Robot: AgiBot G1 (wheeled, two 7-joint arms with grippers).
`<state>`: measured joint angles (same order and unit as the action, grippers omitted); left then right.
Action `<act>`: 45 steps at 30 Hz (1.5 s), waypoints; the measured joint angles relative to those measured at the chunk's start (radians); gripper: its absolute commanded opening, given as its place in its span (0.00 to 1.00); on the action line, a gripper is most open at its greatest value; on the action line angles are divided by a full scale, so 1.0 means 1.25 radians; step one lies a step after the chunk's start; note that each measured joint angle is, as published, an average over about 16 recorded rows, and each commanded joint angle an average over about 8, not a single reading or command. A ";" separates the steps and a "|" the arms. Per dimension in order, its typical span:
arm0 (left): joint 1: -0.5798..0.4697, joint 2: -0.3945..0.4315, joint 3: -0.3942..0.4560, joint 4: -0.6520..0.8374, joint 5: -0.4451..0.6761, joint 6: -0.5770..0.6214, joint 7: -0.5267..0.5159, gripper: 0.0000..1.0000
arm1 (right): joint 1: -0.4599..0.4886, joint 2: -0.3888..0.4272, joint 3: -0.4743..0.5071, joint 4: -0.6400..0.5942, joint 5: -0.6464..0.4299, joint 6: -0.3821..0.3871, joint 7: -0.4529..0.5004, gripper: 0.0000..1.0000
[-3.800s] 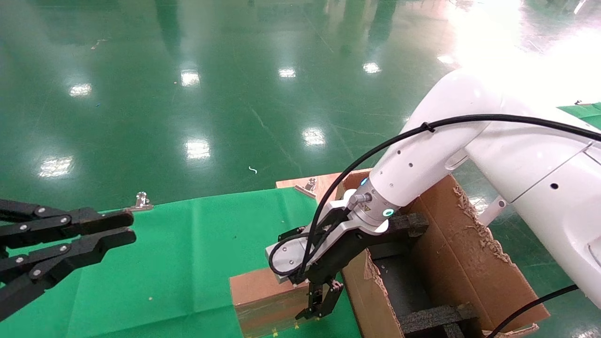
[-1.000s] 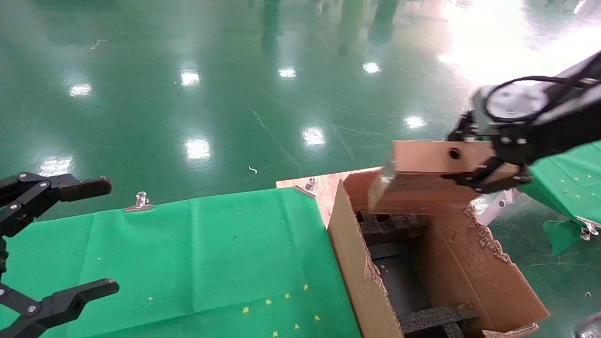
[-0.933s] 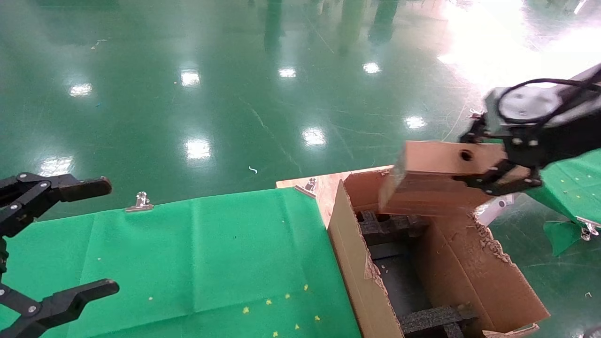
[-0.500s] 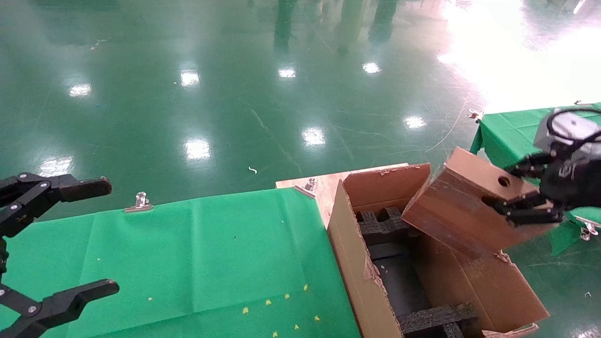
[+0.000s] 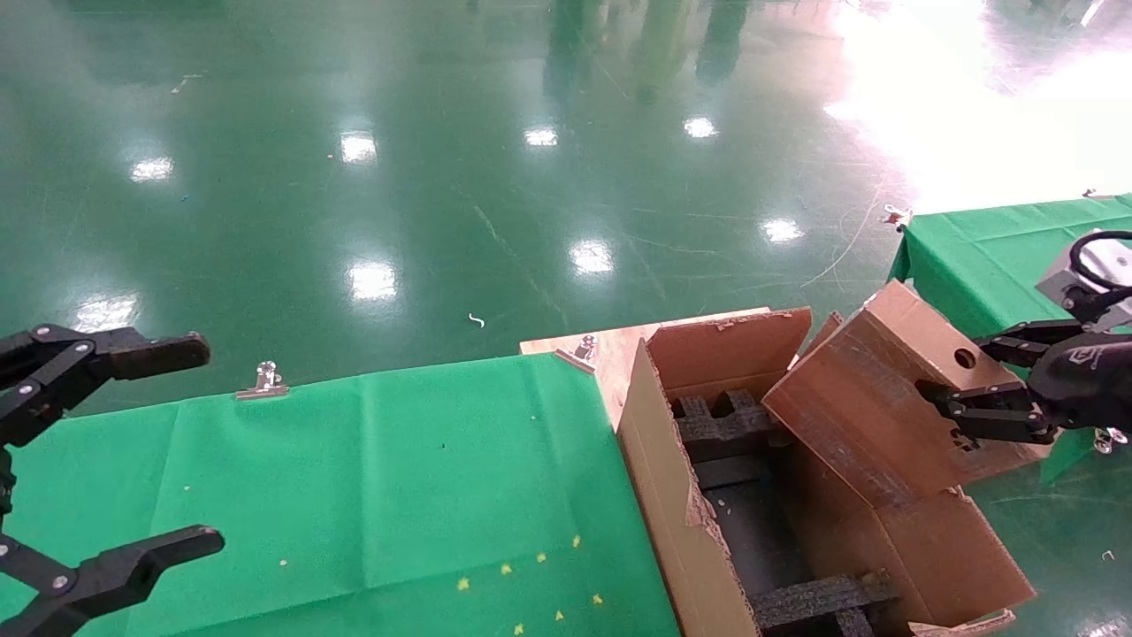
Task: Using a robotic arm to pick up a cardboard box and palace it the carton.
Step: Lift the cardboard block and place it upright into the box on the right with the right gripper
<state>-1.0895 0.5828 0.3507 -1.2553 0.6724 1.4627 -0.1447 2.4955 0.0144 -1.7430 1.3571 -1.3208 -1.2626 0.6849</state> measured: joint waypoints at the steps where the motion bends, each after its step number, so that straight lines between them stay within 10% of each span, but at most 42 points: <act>1: 0.000 0.000 0.000 0.000 0.000 0.000 0.000 1.00 | 0.000 0.001 0.000 0.001 0.000 0.001 0.001 0.00; 14: 0.000 0.000 0.000 0.000 0.000 0.000 0.000 1.00 | -0.013 -0.022 -0.011 -0.015 -0.007 -0.001 0.021 0.00; 45: 0.000 0.000 0.000 0.000 0.000 0.000 0.000 1.00 | -0.173 -0.080 -0.151 0.001 -0.061 0.220 0.369 0.00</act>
<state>-1.0896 0.5828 0.3510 -1.2552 0.6722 1.4626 -0.1445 2.2794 -0.0860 -1.9311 1.3581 -1.3975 -0.9873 1.1459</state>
